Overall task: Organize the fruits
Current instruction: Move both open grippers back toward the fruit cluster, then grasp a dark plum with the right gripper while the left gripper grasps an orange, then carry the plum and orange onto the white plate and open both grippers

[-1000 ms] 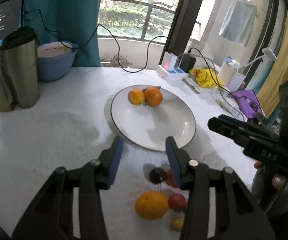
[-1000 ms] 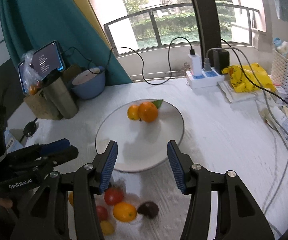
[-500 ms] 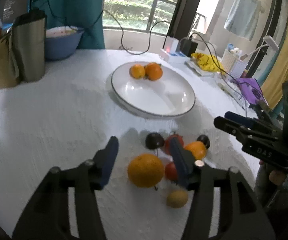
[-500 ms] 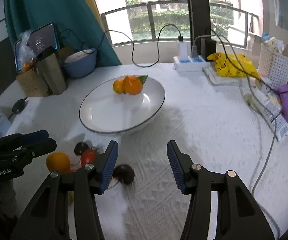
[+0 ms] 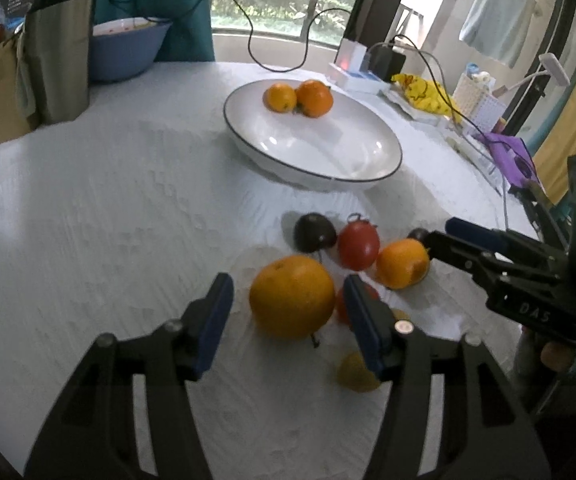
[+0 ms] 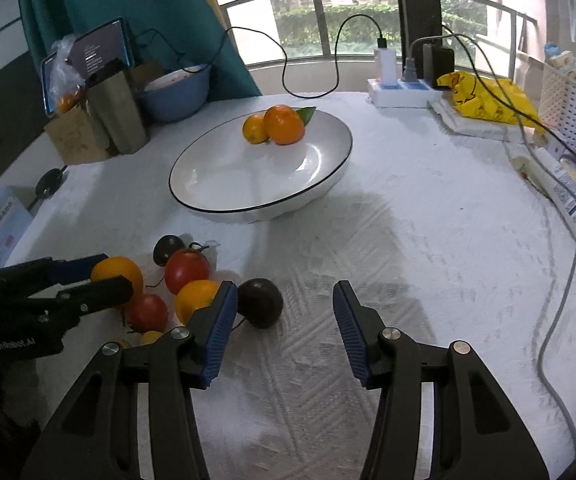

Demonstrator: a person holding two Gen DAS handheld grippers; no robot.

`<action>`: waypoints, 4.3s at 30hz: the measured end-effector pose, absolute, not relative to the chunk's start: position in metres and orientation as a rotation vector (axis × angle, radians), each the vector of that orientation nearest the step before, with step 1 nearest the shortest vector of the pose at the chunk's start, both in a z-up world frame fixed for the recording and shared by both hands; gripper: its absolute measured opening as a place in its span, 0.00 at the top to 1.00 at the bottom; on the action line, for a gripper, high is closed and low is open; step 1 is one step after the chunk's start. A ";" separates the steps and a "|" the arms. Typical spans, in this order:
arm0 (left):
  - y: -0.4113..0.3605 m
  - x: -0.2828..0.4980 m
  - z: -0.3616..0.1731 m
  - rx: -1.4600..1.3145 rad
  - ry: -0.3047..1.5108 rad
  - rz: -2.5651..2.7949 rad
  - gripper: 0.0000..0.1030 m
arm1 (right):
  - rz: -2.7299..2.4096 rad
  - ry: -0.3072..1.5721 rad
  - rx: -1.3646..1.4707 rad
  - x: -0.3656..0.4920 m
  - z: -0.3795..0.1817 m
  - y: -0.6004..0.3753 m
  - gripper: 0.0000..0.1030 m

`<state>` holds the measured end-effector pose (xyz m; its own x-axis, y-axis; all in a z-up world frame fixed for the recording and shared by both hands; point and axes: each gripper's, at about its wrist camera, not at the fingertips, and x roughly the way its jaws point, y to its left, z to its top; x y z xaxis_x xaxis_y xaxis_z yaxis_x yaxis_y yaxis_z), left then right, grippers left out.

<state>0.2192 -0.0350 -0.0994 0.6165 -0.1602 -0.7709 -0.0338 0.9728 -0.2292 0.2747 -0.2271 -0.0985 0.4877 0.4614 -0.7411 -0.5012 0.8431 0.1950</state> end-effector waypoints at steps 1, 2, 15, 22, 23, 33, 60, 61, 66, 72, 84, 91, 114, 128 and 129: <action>-0.034 0.219 -0.100 -0.230 0.907 -0.070 0.43 | 0.589 0.887 -0.048 0.275 -0.099 -0.227 0.49; -0.034 0.219 -0.101 -0.229 0.910 -0.065 0.43 | 0.590 0.885 -0.045 0.275 -0.100 -0.226 0.49; -0.035 0.219 -0.103 -0.197 0.910 -0.113 0.52 | 0.615 0.934 0.035 0.286 -0.104 -0.221 0.65; -0.038 0.216 -0.102 -0.198 0.903 -0.143 0.57 | 0.637 0.981 0.113 0.290 -0.107 -0.226 0.65; -0.038 0.215 -0.101 -0.196 0.900 -0.146 0.57 | 0.639 0.986 0.118 0.290 -0.107 -0.226 0.66; -0.040 0.212 -0.088 -0.179 0.863 -0.153 0.57 | 0.653 0.951 0.099 0.284 -0.100 -0.222 0.72; -0.032 0.261 -0.058 -0.136 0.779 -0.152 0.57 | 0.604 0.803 0.057 0.322 -0.045 -0.227 0.72; -0.032 0.262 -0.058 -0.136 0.779 -0.151 0.57 | 0.602 0.802 0.056 0.323 -0.044 -0.227 0.72; -0.028 0.277 -0.062 -0.130 0.776 -0.139 0.57 | 0.605 0.794 0.033 0.336 -0.044 -0.220 0.72; -0.025 0.298 -0.065 -0.103 0.773 -0.137 0.57 | 0.608 0.788 0.015 0.358 -0.045 -0.213 0.72; -0.013 0.348 -0.079 -0.095 0.769 -0.120 0.57 | 0.609 0.813 0.007 0.399 -0.062 -0.197 0.72; -0.010 0.371 -0.088 -0.087 0.791 -0.124 0.57 | 0.616 0.830 -0.026 0.415 -0.077 -0.181 0.72; -0.007 0.373 -0.086 -0.102 0.783 -0.099 0.55 | 0.545 0.846 -0.111 0.421 -0.091 -0.170 0.71; -0.014 0.328 -0.054 -0.103 0.719 -0.090 0.54 | 0.542 0.785 -0.089 0.384 -0.057 -0.185 0.71; -0.015 0.325 -0.053 -0.104 0.716 -0.091 0.54 | 0.542 0.782 -0.087 0.380 -0.056 -0.186 0.71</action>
